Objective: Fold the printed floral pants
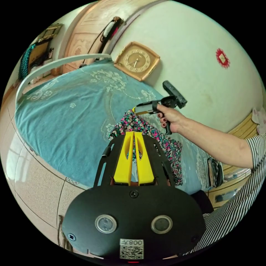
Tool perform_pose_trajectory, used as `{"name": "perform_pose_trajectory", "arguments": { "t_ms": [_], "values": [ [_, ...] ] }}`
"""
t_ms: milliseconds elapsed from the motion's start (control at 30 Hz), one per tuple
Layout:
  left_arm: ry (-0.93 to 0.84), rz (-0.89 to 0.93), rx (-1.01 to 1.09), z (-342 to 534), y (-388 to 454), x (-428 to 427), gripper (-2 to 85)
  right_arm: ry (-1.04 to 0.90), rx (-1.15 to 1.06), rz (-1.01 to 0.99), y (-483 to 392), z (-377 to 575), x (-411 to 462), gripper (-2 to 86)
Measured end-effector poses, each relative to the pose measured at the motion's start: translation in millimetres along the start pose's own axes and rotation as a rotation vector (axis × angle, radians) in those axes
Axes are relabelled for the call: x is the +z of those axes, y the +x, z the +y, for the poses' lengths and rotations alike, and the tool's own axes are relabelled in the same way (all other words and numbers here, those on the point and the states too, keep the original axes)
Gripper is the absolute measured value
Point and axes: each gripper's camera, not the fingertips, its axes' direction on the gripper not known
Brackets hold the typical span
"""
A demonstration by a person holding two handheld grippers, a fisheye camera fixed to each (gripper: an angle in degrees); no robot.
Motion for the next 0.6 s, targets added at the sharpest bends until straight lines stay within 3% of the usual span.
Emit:
{"name": "perform_pose_trajectory", "arguments": {
  "t_ms": [67, 367, 467, 600],
  "values": [
    [-0.101, -0.075, -0.035, -1.0, -2.2, 17.8, 0.3, 0.006, 0.02, -0.03, 7.4, 3.2, -4.0, 0.1],
    [-0.077, -0.01, -0.035, 10.5, 9.8, 25.2, 0.2, 0.152, -0.133, -0.062, -10.8, 58.8, -40.4, 0.0],
    [-0.09, 0.012, -0.03, 9.4, 13.6, 29.9, 0.2, 0.071, -0.155, 0.057, -10.1, 60.8, -22.2, 0.0],
    [-0.087, 0.012, -0.055, 12.5, 21.5, 29.4, 0.2, 0.047, -0.057, -0.08, 22.7, 57.7, -31.2, 0.0]
  ]
}}
